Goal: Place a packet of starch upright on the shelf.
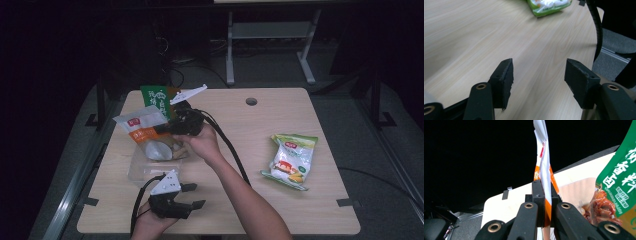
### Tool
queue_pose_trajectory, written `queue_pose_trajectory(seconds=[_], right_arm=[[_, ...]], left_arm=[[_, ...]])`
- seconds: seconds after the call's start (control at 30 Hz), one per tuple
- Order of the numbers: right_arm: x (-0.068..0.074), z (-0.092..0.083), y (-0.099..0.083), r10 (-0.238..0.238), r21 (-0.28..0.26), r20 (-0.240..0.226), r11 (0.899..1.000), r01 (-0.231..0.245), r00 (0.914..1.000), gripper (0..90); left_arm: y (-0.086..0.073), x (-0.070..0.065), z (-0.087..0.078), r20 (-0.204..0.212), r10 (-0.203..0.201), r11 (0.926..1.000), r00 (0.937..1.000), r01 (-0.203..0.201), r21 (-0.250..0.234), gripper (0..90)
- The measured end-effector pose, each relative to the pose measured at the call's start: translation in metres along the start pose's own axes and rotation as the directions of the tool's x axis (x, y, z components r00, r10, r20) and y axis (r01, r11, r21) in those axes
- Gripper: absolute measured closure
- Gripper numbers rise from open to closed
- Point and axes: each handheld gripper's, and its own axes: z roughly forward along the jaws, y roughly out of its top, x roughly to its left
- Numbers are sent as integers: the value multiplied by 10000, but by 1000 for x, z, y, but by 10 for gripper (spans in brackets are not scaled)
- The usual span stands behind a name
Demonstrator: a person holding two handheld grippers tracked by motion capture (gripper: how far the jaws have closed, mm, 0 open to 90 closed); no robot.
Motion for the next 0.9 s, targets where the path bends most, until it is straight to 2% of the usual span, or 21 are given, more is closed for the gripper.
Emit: queue_pose_trajectory(seconds=[0.3, 0.63, 0.73, 0.9], right_arm=[[-9, 23, -8, 518, -78, 40, 9986, -518, 9986, 894], [-17, 43, -28, 1034, -90, 169, 9946, -1033, 9945, 893], [-17, 43, -29, 958, -80, 237, 9954, -956, 9951, 891], [-17, 38, -33, 626, 439, 692, 9969, -658, 9956, 875]], left_arm=[[-8, 3, -3, -46, -321, 9995, 9995, 321, -19, 384], [-8, 2, -3, -7, -184, 9998, 9998, 184, -65, 386], [-8, 2, -2, 19, -150, 9999, 9999, 150, -23, 384], [-7, 2, 0, 1, -115, 9999, 9999, 115, -19, 383]])
